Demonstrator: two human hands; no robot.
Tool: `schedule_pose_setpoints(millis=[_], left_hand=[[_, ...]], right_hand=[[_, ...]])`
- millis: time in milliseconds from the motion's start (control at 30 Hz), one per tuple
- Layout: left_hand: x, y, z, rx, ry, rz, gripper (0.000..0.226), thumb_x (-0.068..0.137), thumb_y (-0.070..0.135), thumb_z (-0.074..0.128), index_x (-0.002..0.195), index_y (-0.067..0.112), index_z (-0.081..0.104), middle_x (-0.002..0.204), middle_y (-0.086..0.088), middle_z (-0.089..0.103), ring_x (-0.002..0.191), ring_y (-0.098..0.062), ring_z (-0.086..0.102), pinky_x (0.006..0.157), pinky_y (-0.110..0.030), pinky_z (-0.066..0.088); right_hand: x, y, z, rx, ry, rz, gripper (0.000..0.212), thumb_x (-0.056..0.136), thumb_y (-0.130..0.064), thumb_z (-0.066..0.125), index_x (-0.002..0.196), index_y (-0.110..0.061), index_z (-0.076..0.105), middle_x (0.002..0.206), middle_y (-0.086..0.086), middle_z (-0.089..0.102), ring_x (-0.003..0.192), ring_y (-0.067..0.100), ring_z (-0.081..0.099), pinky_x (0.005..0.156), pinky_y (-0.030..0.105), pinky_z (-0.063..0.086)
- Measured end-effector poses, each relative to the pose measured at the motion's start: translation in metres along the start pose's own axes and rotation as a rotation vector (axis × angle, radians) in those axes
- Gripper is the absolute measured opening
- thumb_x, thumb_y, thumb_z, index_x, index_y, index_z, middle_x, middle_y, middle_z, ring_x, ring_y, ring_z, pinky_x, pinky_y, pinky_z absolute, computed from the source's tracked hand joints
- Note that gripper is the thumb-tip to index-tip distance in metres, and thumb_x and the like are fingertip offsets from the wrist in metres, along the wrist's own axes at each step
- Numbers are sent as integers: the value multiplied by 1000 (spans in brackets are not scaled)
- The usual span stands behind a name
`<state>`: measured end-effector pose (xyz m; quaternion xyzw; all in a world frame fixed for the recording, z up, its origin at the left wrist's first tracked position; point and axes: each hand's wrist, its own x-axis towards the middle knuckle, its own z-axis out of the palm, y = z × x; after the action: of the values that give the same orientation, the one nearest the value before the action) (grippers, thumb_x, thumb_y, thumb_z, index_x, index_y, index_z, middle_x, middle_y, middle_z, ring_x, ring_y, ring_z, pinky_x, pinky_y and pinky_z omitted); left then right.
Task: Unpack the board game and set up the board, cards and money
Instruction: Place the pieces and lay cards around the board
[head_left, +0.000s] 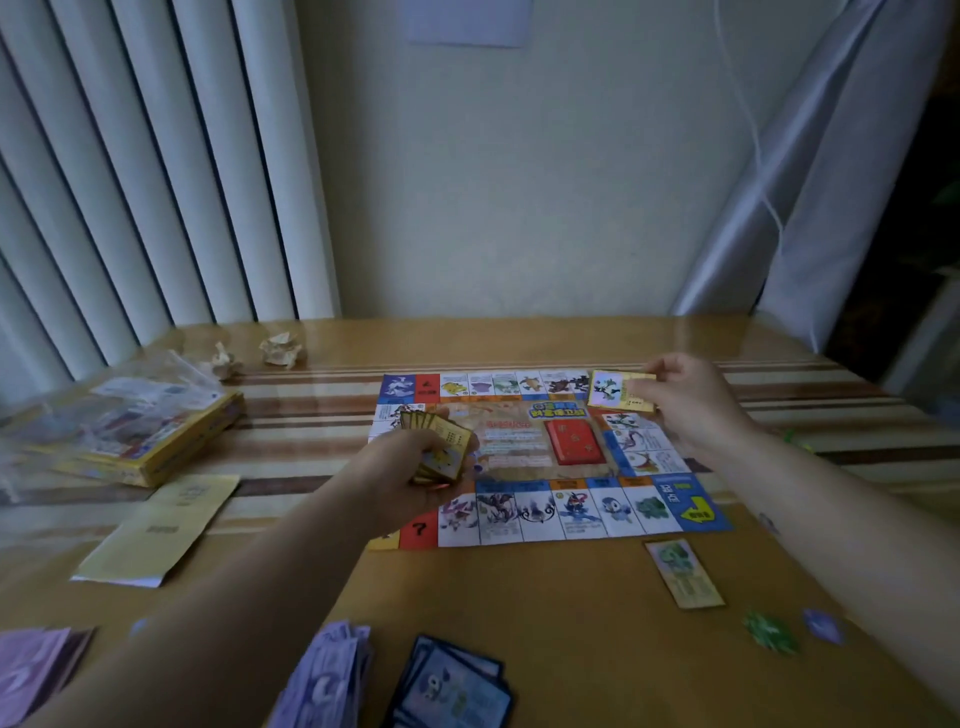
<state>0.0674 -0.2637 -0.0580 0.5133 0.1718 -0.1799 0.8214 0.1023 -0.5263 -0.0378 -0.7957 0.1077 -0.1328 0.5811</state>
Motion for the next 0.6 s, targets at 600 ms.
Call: schedule_pose_setpoints(millis=[600], left_hand=[[69,26,33,94,117,92,23,99,1,35,115,6,50,94,-17,66,81,-22,60,66,-36,50]], right_hand=[[85,-5,-8,-30,93,-61,21,89,-3,62,110,-2,59,101,12,64,64,7,55,42,9,42]])
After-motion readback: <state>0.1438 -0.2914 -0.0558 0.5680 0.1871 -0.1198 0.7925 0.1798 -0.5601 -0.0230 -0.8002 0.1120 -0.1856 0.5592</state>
